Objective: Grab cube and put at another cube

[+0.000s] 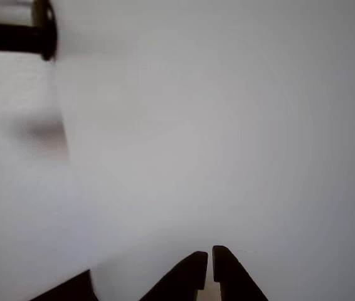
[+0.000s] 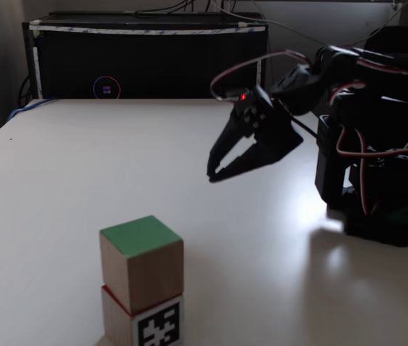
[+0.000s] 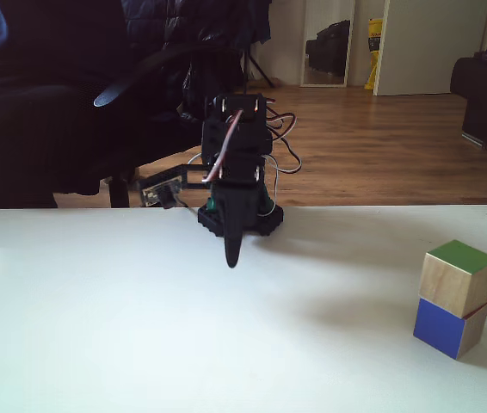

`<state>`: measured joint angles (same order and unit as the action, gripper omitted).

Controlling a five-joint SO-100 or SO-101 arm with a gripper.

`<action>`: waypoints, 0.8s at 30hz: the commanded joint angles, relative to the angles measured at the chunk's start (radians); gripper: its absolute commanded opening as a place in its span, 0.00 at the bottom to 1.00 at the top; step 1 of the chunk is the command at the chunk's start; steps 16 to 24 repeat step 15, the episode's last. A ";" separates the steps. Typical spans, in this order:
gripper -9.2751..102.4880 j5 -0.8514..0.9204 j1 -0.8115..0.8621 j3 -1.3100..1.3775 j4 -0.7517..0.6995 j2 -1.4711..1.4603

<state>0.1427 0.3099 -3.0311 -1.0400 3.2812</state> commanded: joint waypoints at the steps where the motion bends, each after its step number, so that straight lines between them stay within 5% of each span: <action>1: 0.08 -0.005 -0.034 0.038 -0.149 0.006; 3: 0.08 -0.014 -0.061 0.061 -0.250 0.006; 24: 0.08 -0.021 -0.064 0.063 -0.250 0.006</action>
